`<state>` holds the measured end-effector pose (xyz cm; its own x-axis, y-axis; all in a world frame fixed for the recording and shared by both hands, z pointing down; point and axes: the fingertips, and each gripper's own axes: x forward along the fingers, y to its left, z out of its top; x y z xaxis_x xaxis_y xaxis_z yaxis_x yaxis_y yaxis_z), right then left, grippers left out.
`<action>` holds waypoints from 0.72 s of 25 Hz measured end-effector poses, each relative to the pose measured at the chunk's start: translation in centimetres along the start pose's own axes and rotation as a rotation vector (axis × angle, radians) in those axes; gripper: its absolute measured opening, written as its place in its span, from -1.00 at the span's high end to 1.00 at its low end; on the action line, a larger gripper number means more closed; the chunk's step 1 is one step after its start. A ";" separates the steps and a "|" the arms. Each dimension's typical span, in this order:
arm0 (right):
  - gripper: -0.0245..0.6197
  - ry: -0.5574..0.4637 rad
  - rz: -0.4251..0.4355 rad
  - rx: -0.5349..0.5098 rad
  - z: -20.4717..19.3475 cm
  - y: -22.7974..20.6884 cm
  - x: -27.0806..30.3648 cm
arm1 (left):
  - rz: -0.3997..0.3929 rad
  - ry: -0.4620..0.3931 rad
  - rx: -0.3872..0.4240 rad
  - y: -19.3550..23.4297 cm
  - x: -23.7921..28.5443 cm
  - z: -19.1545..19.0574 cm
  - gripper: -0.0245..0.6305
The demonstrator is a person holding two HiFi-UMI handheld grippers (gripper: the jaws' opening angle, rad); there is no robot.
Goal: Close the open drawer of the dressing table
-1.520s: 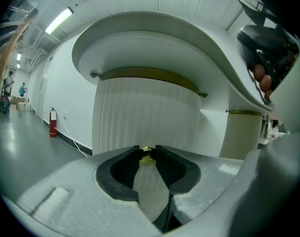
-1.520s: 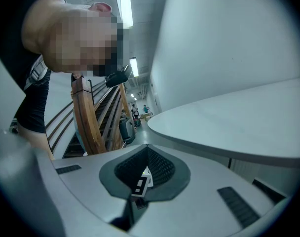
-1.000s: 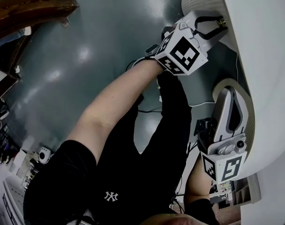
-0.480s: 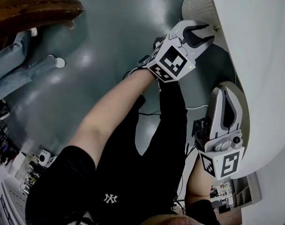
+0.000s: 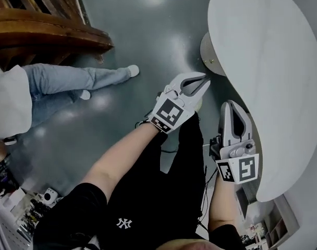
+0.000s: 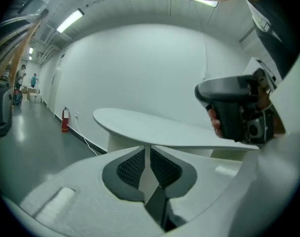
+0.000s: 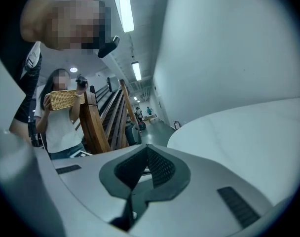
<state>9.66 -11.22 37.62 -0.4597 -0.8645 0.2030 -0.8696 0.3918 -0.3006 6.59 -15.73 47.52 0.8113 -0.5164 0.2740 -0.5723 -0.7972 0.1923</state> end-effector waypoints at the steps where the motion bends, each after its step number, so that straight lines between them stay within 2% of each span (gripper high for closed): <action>1: 0.88 -0.002 -0.003 -0.004 1.0 0.6 -0.3 | -0.002 -0.006 -0.004 -0.8 -1.2 1.5 0.81; 6: 0.88 -0.026 -0.013 -0.034 6.8 4.2 -3.4 | -0.015 -0.046 -0.016 -5.9 -6.9 9.6 0.87; 10: 0.88 -0.062 -0.014 -0.076 11.0 7.6 -5.6 | -0.014 -0.088 0.002 -8.3 -11.0 15.0 0.88; 18: 0.88 -0.115 -0.019 -0.117 16.0 11.4 -10.1 | 0.006 -0.129 0.064 -11.3 -16.2 22.1 0.88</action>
<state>7.26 -3.10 17.24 -0.4255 -0.8997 0.0978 -0.8959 0.4036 -0.1856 2.55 -5.27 20.06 0.8189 -0.5538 0.1507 -0.5717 -0.8102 0.1293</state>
